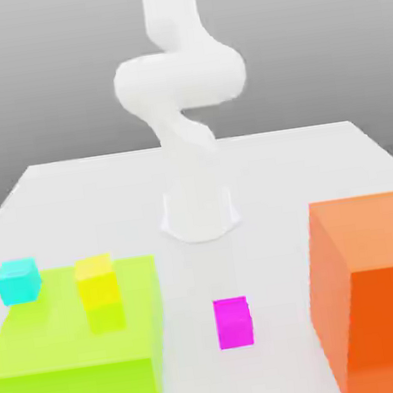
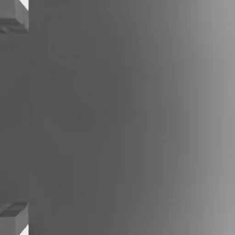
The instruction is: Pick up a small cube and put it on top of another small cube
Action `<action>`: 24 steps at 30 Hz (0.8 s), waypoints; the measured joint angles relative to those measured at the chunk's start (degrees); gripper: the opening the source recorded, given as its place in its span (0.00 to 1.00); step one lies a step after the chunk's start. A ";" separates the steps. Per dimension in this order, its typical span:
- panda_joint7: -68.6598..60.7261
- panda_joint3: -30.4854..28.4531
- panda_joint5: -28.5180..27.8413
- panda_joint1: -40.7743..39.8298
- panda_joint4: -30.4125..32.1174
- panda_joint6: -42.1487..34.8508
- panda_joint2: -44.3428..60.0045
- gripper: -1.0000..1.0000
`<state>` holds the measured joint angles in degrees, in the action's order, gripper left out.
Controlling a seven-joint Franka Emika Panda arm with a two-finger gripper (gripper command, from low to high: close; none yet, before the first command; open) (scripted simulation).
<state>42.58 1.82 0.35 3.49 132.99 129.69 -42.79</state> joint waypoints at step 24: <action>-6.09 16.59 19.27 28.16 21.17 -0.41 38.29 0.50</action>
<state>36.50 18.41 19.62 31.65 154.16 129.29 -4.50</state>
